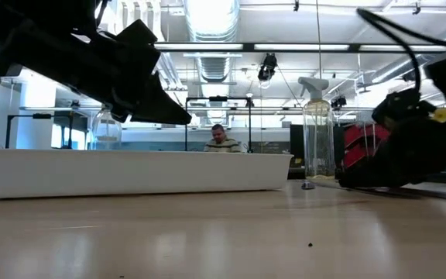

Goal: Sort silverware
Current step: Prepare the blue table knives, then put the blue table knife with the other blue table knife on the silverware tray

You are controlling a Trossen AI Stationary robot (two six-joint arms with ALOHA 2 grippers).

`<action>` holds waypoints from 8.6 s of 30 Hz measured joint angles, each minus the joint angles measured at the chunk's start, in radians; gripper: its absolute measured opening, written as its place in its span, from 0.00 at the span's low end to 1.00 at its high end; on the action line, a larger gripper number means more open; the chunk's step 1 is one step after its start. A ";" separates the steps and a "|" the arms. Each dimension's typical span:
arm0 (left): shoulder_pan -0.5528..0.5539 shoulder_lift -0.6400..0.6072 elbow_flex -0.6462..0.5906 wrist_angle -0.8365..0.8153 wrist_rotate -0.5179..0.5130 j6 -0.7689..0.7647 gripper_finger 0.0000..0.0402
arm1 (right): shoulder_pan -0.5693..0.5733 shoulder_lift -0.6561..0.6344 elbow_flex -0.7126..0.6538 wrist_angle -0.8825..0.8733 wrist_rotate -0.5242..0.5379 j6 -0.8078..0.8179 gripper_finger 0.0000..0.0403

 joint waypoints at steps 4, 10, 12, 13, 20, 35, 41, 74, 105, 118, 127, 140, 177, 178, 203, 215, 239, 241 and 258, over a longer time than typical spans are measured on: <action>0.000 0.000 0.000 0.000 0.000 0.000 0.16 | 0.044 -0.031 0.025 -0.008 0.000 0.028 0.00; 0.000 0.000 0.000 0.004 0.000 0.003 0.16 | 0.023 -0.165 0.016 -0.073 -0.031 -0.028 0.00; 0.000 0.000 0.003 0.004 0.000 0.007 0.16 | -0.020 -0.219 0.007 -0.189 0.051 -0.084 0.00; 0.000 0.000 0.004 0.005 0.000 0.008 0.16 | -0.041 -0.245 0.007 -0.248 0.076 -0.095 0.00; 0.001 0.000 0.004 0.008 -0.020 0.007 0.16 | -0.270 -0.382 0.012 -0.496 0.116 -0.223 0.00; 0.004 0.003 0.003 0.013 -0.046 -0.003 0.16 | -0.482 -0.450 -0.045 -0.608 -0.037 -0.222 0.00; 0.005 0.002 0.004 0.018 -0.054 0.003 0.16 | -0.372 -0.469 -0.043 -0.568 -0.248 -0.181 0.00; -0.021 0.000 0.004 0.056 0.008 0.039 0.16 | -0.609 -0.194 0.386 -0.754 -0.379 -0.444 0.00; -0.086 0.103 0.309 -0.141 0.296 0.308 0.16 | 0.053 -0.654 0.326 -1.254 -0.486 -0.071 0.00; -0.071 0.205 0.439 -0.273 0.288 0.359 0.16 | 0.312 -0.312 0.494 -1.073 -0.480 0.132 0.00; -0.073 0.202 0.440 -0.367 0.288 0.339 0.16 | 0.247 -0.172 0.645 -1.074 -0.480 -0.013 0.00; -0.124 0.195 0.440 -0.466 0.388 0.286 0.16 | -0.067 -0.153 0.676 -1.063 -0.425 -0.269 0.00; -0.043 0.111 0.150 -0.287 0.167 0.152 0.16 | -0.147 -0.147 0.665 -1.003 -0.160 -0.353 0.00; -0.045 0.126 0.138 -0.239 0.187 0.155 0.16 | -0.147 -0.133 0.665 -0.992 -0.168 -0.353 0.00; -0.129 0.240 0.304 -0.561 0.276 -0.063 0.16 | -0.074 -0.148 0.798 -0.921 -0.243 -0.455 0.00; -0.212 0.229 0.305 -0.673 0.275 -0.193 0.16 | 0.022 -0.288 0.594 -0.965 -0.170 -0.365 0.02; -0.283 0.225 0.303 -0.787 0.239 -0.387 0.16 | 0.024 0.017 0.384 -0.334 -0.261 -0.353 0.40; -0.283 0.225 0.303 -0.788 0.237 -0.393 0.16 | 0.024 0.034 0.382 -0.310 -0.260 -0.363 0.39; -0.279 0.159 0.329 -0.759 0.125 -0.329 0.16 | 0.024 0.112 0.380 -0.258 -0.255 -0.330 0.15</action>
